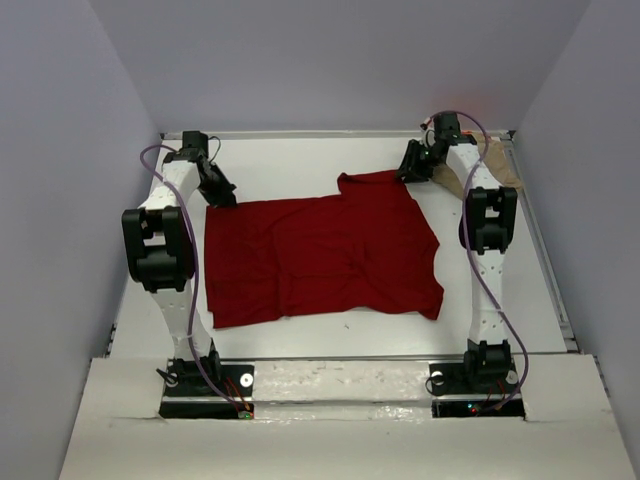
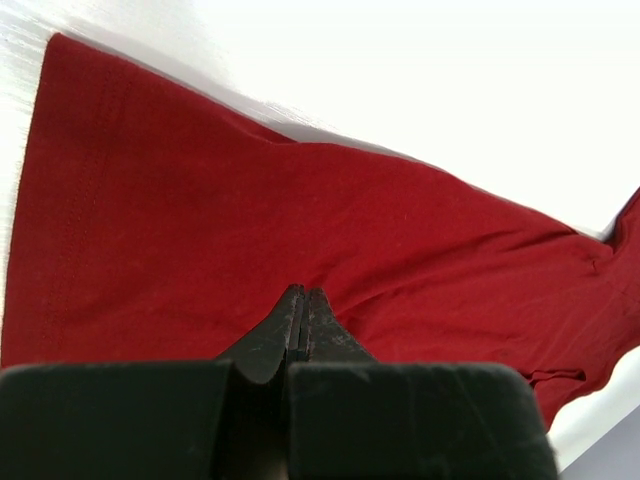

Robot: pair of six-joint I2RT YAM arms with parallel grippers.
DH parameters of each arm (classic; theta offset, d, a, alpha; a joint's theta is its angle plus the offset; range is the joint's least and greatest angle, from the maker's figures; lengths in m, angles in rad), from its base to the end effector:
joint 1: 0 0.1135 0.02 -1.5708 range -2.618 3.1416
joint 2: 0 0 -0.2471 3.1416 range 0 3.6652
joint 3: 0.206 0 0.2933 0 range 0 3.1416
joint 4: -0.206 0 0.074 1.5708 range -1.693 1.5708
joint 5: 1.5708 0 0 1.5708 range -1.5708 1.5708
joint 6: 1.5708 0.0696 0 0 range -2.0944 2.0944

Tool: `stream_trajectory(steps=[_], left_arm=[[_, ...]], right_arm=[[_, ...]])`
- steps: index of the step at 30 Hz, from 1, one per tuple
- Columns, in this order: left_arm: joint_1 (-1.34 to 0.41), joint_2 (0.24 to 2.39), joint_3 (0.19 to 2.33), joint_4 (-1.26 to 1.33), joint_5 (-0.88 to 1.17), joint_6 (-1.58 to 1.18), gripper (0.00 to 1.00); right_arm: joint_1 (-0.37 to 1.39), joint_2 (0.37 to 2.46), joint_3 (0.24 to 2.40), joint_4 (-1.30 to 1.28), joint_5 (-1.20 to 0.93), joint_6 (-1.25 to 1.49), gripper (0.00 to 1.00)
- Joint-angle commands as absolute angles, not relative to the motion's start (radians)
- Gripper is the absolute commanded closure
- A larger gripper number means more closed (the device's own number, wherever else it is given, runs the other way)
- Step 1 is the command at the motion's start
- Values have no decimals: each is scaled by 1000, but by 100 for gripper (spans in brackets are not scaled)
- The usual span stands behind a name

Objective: Fold and stack the t-shirts
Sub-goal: Fold the tshirt

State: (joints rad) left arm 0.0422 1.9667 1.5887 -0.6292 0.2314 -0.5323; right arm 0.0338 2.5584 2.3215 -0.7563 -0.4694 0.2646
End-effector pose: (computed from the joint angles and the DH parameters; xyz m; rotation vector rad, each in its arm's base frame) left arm 0.4802 0.0043 0.1715 -0.6552 2.5278 -0.4776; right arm 0.5923 0.0515 0.1265 0.1137 2.5544 0.7157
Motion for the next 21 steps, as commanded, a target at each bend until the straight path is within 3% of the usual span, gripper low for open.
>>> stream_trajectory(steps=[1, 21], left_arm=[[55, 1973, 1646, -653, 230, -522, 100], [57, 1953, 1586, -614, 241, -525, 100]], right_arm=[[29, 2583, 2324, -747, -499, 258, 55], [29, 2577, 2359, -723, -476, 238, 57]])
